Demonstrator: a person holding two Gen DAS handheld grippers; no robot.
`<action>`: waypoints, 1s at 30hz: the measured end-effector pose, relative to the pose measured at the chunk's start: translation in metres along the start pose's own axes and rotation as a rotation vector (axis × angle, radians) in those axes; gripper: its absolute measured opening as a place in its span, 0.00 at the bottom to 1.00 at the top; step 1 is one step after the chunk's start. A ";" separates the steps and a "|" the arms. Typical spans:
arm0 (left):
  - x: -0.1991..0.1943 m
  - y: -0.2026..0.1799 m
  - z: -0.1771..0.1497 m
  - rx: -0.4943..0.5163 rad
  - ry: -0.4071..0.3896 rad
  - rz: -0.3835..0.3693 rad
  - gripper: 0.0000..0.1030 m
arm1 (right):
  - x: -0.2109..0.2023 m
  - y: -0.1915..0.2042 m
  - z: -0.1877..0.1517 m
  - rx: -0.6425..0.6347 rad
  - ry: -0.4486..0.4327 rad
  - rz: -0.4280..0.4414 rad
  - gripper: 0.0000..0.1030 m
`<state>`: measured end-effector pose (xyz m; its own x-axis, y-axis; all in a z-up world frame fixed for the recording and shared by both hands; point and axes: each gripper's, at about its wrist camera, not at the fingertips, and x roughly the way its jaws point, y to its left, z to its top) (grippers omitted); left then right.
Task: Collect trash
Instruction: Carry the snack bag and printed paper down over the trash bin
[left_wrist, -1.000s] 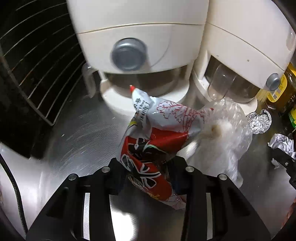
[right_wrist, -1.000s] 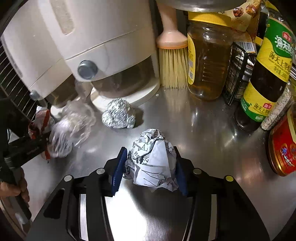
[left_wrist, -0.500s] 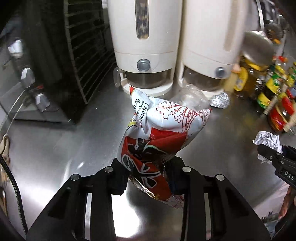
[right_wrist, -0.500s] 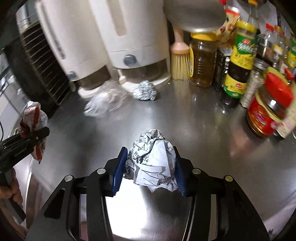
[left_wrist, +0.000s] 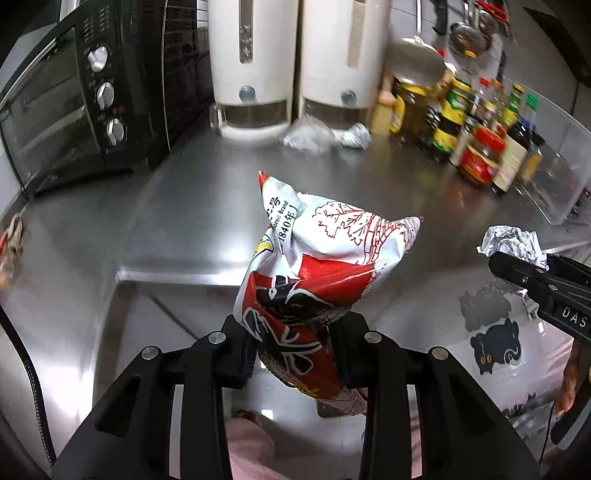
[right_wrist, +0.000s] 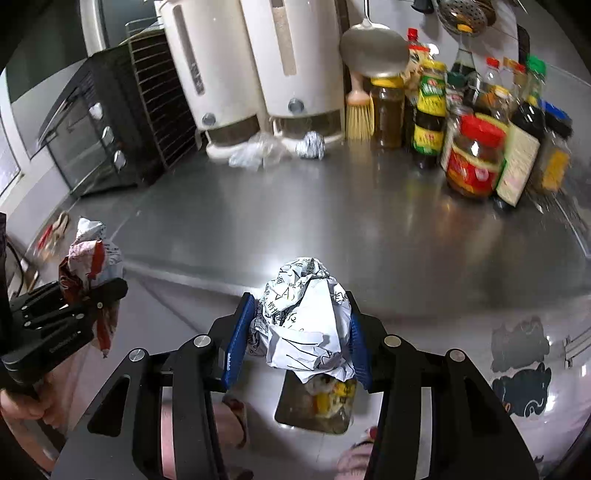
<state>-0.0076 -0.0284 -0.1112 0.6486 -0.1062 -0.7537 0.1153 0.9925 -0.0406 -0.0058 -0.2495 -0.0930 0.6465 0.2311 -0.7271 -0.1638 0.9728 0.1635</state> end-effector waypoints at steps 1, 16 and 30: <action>0.001 -0.003 -0.010 0.001 0.001 -0.007 0.31 | -0.001 0.000 -0.012 -0.006 0.004 -0.006 0.47; 0.101 -0.047 -0.139 0.055 0.186 -0.099 0.31 | 0.086 -0.037 -0.135 0.102 0.182 -0.046 0.47; 0.258 -0.082 -0.205 0.096 0.451 -0.137 0.31 | 0.217 -0.080 -0.193 0.185 0.403 -0.055 0.47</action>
<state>-0.0036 -0.1248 -0.4369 0.2343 -0.1781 -0.9557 0.2596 0.9588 -0.1150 0.0040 -0.2795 -0.3923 0.3028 0.1913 -0.9337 0.0225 0.9779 0.2077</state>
